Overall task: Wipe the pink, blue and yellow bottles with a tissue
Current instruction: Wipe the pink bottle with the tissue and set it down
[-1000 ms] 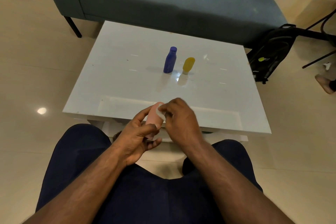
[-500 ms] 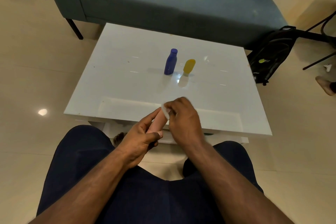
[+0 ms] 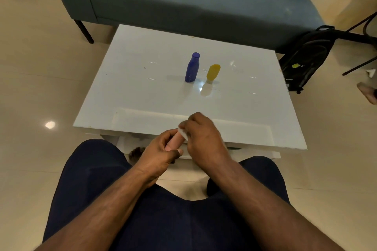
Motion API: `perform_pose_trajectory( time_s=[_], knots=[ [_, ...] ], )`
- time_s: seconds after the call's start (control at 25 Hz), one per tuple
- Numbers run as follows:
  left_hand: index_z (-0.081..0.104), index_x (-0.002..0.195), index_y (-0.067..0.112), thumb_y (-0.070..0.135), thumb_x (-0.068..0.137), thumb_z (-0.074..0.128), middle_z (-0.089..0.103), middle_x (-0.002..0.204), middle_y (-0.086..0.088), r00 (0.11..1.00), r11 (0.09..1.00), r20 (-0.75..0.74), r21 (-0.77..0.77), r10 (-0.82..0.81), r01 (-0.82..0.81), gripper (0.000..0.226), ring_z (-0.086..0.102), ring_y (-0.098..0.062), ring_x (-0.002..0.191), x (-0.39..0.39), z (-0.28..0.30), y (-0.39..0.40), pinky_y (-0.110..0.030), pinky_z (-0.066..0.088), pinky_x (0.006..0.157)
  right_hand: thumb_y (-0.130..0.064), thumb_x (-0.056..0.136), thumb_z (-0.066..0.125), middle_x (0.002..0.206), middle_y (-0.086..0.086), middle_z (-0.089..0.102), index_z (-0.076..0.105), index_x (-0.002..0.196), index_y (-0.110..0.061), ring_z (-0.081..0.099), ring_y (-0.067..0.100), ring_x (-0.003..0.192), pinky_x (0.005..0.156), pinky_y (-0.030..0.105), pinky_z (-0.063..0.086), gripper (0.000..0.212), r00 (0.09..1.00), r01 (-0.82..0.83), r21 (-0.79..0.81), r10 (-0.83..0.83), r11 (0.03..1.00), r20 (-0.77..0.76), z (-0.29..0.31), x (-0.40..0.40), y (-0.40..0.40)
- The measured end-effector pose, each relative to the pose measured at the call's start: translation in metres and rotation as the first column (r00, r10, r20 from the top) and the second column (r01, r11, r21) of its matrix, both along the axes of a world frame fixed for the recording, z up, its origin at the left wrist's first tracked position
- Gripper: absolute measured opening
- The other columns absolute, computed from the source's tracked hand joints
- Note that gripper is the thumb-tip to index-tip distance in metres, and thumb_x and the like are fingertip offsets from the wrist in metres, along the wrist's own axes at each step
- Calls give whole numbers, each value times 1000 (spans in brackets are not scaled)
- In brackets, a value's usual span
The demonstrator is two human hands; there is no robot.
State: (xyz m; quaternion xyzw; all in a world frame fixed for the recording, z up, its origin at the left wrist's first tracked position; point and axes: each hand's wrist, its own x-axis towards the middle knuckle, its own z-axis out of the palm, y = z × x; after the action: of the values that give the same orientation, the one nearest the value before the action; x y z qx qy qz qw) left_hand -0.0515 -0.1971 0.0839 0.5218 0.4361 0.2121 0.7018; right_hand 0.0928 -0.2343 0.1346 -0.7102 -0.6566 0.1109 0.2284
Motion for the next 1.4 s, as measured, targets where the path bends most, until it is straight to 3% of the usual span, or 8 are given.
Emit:
perform_pose_trajectory(
  time_s=[0.08,0.32,0.52,0.76,0.92,1.0,1.2,1.4],
  knots=[
    [63,124,34,1,90,67,66,122,0,1000,999,19,-34,14,-14,48,63,-19,99,2,2,1,-30,51,76,2,77,66,96,4,58,69,104,-12,56,20,87,73,33,51,31,1000,-19,28,19,999,-16,-2,6,4],
    [61,129,15,-4,97,55,66,121,-12,963,929,236,-368,132,-37,38,65,-19,89,3,13,2,-26,55,69,-5,93,48,99,-6,55,61,97,-21,52,2,84,71,13,44,21,909,324,-21,-317,946,-272,-4,3,6],
    [63,121,7,23,107,43,70,91,-9,925,854,307,-518,226,-37,29,70,-15,77,0,14,6,-31,60,70,-2,88,54,87,-6,55,63,89,-16,51,7,79,67,22,47,16,959,142,72,-119,987,-256,-17,-33,-19],
    [54,141,9,31,106,42,66,133,-19,889,737,320,-675,327,-28,43,66,-30,119,-3,18,10,-49,49,107,-3,89,54,98,-4,60,67,97,-16,56,2,88,76,12,45,20,874,329,-17,-311,944,-373,-8,-10,6],
    [54,139,3,36,105,43,73,109,-18,818,608,315,-792,480,-51,48,74,-27,92,-5,20,16,-42,61,86,-4,88,58,92,-8,58,67,92,-18,54,-2,89,74,5,40,17,861,234,-25,-219,972,-458,-9,-44,-18],
    [55,138,3,38,104,47,72,106,-18,788,565,301,-822,537,-71,50,74,-27,91,-6,16,19,-41,63,82,-5,88,58,93,-8,60,68,93,-19,54,-2,91,75,5,41,18,863,191,-48,-191,980,-467,-12,-51,-25],
    [57,137,5,39,107,37,71,117,-18,821,637,345,-770,455,-30,50,70,-28,105,-3,24,13,-47,62,86,-5,87,61,94,-11,61,68,92,-21,55,-4,92,76,5,42,18,807,342,7,-289,940,-516,-7,-36,-2],
    [50,143,6,42,107,38,72,118,-15,781,605,328,-792,531,-79,53,75,-28,92,-8,15,19,-45,62,85,-1,88,58,91,-6,60,69,94,-17,54,-2,89,73,3,39,20,863,172,-6,-154,985,-481,-16,-56,-22]
  ],
)
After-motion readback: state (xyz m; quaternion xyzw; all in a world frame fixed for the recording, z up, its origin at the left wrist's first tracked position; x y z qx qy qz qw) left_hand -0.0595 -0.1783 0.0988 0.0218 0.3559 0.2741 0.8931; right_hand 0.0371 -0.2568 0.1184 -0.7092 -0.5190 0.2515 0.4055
